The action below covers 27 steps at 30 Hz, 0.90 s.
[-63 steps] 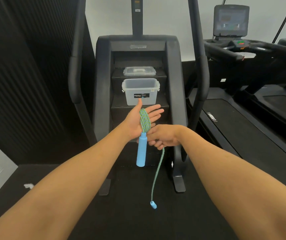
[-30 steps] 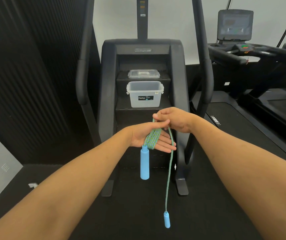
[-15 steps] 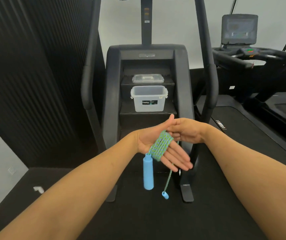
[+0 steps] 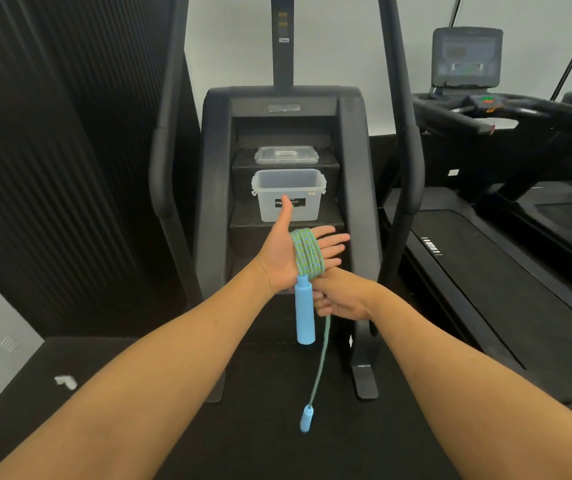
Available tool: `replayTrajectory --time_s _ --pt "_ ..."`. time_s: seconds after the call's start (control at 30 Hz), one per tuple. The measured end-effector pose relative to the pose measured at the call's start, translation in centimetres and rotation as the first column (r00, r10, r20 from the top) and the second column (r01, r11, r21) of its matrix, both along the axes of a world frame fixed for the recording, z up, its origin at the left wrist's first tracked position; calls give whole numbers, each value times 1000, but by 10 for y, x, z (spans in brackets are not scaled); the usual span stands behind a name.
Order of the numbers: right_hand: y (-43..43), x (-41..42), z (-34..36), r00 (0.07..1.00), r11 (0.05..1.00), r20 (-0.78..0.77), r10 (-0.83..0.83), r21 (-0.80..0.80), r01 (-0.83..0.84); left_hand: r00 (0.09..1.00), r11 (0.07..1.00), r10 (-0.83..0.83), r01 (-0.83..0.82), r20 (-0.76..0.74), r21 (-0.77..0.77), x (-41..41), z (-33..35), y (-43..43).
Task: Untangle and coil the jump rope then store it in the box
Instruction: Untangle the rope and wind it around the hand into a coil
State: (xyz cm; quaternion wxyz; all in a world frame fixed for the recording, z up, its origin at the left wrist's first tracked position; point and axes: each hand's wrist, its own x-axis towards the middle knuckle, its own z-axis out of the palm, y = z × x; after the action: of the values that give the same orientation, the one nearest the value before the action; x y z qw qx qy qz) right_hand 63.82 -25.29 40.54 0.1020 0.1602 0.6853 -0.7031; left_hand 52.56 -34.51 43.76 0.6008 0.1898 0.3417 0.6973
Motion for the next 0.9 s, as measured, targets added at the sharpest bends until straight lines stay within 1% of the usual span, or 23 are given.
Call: replayTrajectory --time_s 0.07,0.13,0.17,0.27,0.33,0.4,0.5,0.57,0.63,0.7,0.77,0.9 --pt "-1 1 -5 998 997 28 61 46 -62 999 999 37 -39 -39 -36 -1 -1 -2" --pt "2 4 -4 989 990 73 126 58 -130 997 997 29 -34 -73 -75 -4 -3 -4" --pt "4 4 -4 984 987 95 149 52 -155 995 995 25 -35 -100 -98 -5 -6 -5" --pt "8 6 3 965 967 146 218 103 -234 976 983 10 -49 -216 -177 -8 -12 -7" --pt "13 4 12 937 934 202 284 161 -318 958 972 -76 10 -275 -236 -10 -17 -9" --pt "17 0 22 897 880 262 355 232 -415 922 943 -214 108 -324 -314 -10 -18 -13" --pt "16 -7 39 855 817 325 404 292 -497 830 888 -401 248 -387 -387 -7 -16 -19" --pt "16 -11 50 830 786 340 442 300 -541 773 846 -497 331 -394 -419 -6 -11 -21" --pt "17 -13 59 806 757 350 477 302 -579 749 817 -546 377 -376 -435 -7 -8 -21" --pt "19 -14 69 800 749 348 488 303 -589 743 811 -556 387 -373 -438 -11 -11 -21" --pt "23 -15 76 830 764 326 452 339 -549 724 792 -585 415 -364 -447 -15 -15 -23" --pt "37 -15 87 898 774 238 369 457 -439 645 703 -701 553 -304 -447 -12 -13 -29"
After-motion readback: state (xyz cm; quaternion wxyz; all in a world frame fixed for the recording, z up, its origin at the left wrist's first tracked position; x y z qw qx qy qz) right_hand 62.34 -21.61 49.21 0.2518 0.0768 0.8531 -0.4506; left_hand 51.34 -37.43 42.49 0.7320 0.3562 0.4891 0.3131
